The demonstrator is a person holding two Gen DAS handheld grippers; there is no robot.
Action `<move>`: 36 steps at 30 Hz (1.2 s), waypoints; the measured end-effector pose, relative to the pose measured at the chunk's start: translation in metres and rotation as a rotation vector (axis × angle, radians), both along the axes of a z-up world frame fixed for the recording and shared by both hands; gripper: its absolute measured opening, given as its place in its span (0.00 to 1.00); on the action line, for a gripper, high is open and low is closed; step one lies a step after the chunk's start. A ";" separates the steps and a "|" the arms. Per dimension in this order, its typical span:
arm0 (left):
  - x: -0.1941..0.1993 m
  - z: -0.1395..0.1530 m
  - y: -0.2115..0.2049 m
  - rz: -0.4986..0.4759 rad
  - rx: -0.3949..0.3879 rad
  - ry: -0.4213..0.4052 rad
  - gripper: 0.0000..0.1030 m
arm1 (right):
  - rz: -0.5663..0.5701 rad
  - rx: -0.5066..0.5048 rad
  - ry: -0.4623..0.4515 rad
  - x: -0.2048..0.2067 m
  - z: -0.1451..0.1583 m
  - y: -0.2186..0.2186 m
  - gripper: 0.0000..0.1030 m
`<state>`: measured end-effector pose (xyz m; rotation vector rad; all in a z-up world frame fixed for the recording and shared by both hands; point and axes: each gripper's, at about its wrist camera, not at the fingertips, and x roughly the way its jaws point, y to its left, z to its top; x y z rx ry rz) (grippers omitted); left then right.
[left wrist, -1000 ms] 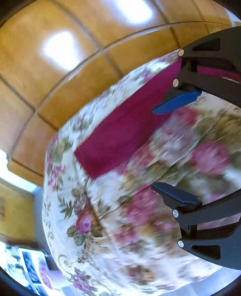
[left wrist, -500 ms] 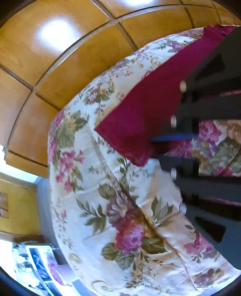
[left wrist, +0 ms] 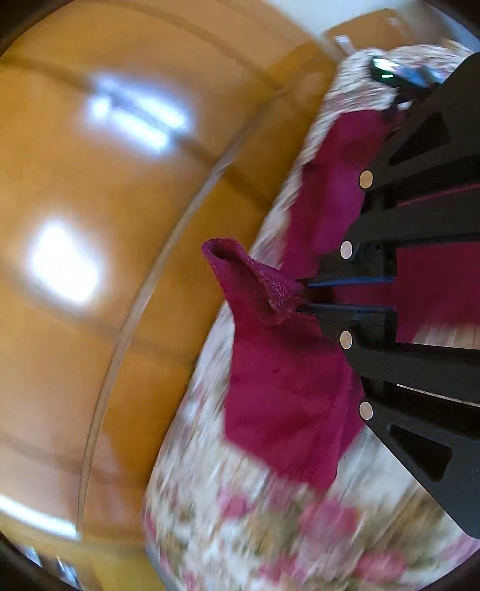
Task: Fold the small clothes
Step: 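Grasp the other sleeve with the left gripper and fold it across the body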
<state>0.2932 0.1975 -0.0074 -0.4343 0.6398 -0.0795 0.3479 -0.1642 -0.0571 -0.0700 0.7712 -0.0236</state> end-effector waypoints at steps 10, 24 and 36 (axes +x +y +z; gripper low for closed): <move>-0.015 -0.046 -0.112 -0.182 0.203 0.083 0.39 | 0.000 0.013 0.001 0.000 0.000 -0.002 0.82; -0.100 -0.081 -0.073 -0.081 0.153 0.134 0.39 | 0.383 0.482 0.123 -0.035 0.039 0.105 0.69; -0.107 -0.094 -0.073 -0.075 0.138 0.094 0.39 | 0.286 0.464 0.124 -0.006 0.051 0.162 0.04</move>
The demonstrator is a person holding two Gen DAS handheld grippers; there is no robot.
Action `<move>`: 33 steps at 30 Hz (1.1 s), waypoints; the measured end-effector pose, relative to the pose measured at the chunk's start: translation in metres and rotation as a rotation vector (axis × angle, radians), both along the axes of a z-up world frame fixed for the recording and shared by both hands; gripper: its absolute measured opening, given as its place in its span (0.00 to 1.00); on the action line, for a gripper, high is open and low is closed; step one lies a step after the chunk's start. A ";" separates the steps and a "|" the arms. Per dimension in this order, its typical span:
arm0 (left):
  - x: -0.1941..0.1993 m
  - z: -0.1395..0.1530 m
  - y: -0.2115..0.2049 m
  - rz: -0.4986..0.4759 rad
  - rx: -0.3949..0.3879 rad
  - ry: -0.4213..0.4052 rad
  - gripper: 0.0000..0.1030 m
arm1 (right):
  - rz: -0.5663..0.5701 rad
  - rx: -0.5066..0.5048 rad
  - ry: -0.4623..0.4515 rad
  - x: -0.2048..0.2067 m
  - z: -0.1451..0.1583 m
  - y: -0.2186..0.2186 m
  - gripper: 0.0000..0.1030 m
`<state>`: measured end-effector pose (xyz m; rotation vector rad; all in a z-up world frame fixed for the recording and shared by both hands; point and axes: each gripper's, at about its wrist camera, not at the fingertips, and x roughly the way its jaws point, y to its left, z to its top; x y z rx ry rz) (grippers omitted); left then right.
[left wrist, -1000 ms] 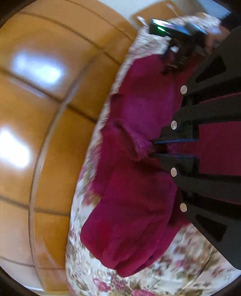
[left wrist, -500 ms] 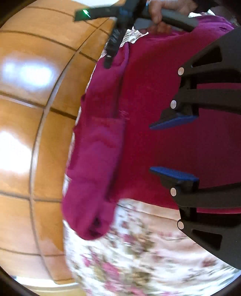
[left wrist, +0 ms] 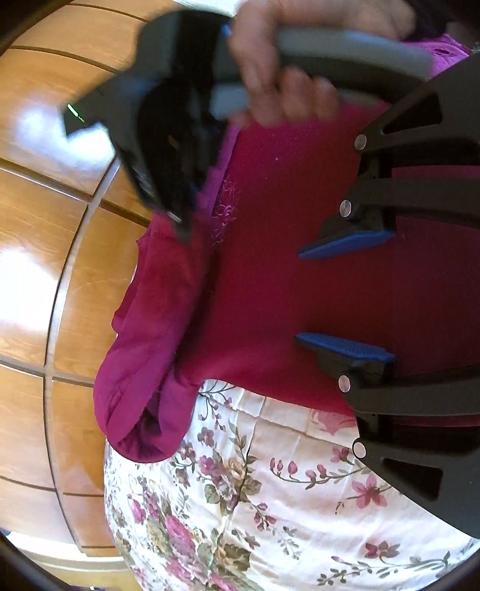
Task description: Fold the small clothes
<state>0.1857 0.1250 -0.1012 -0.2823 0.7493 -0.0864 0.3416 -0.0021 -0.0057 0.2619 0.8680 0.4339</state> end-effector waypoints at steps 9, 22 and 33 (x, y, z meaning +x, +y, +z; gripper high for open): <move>-0.002 0.000 -0.001 0.000 0.010 -0.005 0.39 | -0.083 -0.089 -0.262 -0.021 0.089 -0.096 0.04; 0.006 0.011 -0.005 0.007 0.035 0.059 0.39 | -0.346 -0.162 0.029 0.008 -0.021 -0.222 0.05; 0.053 0.073 -0.006 0.014 0.051 -0.064 0.39 | -0.296 -0.142 -0.145 -0.019 0.026 -0.205 0.55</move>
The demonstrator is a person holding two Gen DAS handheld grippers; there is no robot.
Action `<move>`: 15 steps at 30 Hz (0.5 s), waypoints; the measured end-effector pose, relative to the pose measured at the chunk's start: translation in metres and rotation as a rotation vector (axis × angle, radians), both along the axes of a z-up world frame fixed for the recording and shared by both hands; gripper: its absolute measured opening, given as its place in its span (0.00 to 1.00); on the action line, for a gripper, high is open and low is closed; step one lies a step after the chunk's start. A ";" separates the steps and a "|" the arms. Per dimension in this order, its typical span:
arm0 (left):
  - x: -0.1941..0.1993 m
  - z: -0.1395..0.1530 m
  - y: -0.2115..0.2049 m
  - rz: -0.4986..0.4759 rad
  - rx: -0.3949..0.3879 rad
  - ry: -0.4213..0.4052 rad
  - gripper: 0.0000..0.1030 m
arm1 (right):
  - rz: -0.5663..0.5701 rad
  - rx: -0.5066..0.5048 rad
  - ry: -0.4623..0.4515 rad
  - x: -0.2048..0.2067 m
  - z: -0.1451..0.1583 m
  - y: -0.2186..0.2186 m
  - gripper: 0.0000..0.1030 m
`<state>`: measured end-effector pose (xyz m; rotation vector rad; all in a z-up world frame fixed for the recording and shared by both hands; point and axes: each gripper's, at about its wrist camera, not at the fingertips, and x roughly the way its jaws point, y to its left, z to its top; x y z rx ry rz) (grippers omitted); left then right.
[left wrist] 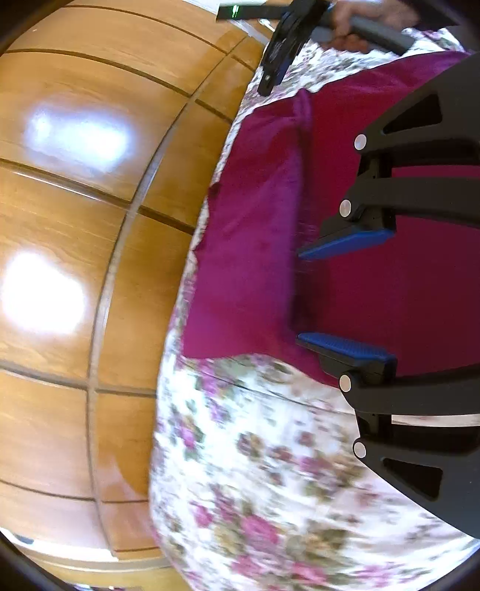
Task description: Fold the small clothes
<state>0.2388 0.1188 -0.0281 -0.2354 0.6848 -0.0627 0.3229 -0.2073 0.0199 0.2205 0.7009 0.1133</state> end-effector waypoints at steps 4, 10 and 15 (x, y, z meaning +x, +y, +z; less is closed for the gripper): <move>0.043 -0.003 -0.009 0.000 0.030 0.024 0.39 | 0.063 -0.067 0.011 0.016 -0.007 0.027 0.62; 0.076 -0.056 0.011 0.059 0.050 0.172 0.38 | 0.062 -0.119 0.109 0.042 -0.068 0.039 0.71; 0.065 -0.038 0.018 0.111 0.037 0.141 0.38 | 0.076 -0.110 0.064 0.037 -0.071 0.041 0.78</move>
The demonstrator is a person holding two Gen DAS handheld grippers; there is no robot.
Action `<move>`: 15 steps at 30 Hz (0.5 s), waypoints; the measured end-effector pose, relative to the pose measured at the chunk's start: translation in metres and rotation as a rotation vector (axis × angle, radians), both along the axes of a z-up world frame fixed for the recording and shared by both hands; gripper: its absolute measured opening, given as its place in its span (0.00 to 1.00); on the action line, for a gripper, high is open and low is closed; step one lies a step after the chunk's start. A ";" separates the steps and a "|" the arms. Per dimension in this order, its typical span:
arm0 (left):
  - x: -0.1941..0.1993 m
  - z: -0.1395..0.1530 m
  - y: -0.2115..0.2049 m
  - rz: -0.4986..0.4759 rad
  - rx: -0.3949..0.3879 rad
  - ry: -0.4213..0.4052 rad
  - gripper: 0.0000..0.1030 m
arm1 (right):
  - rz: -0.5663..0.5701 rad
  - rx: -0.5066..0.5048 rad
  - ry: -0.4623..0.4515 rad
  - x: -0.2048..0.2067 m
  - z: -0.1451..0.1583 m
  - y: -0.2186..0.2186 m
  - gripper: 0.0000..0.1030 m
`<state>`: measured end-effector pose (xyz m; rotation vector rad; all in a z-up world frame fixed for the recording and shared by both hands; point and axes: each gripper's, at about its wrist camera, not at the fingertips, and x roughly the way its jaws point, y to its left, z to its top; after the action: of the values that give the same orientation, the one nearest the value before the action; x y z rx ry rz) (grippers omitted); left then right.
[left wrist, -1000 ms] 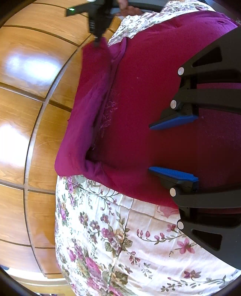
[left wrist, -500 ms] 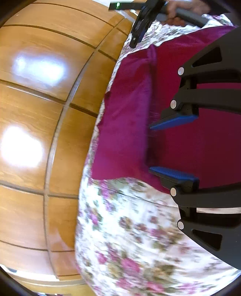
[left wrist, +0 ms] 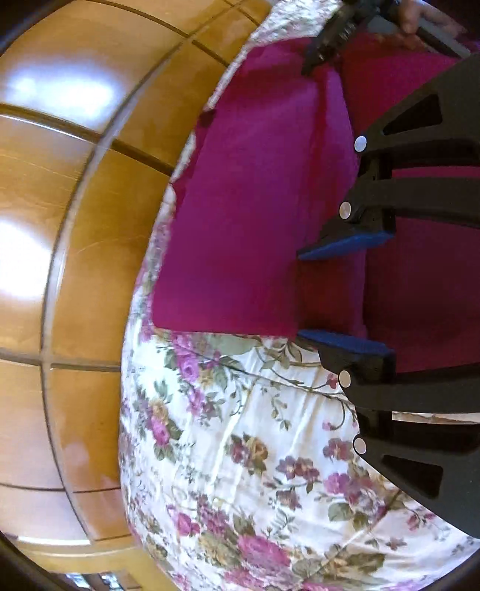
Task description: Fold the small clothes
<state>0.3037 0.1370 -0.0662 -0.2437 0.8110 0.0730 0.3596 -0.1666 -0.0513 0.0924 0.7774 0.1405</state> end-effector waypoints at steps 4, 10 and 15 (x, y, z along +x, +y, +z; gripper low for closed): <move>0.010 0.023 -0.014 -0.028 0.039 -0.076 0.39 | 0.002 -0.019 -0.005 0.000 0.000 0.004 0.81; 0.067 -0.003 -0.026 -0.034 0.147 -0.004 0.39 | 0.004 -0.007 -0.013 0.001 -0.002 0.003 0.82; 0.071 -0.023 -0.012 -0.019 0.083 0.011 0.40 | 0.013 0.006 -0.017 0.001 -0.004 0.002 0.84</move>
<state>0.3747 0.1251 -0.0892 -0.1580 0.8191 0.0901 0.3607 -0.1648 -0.0548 0.0916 0.7604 0.1555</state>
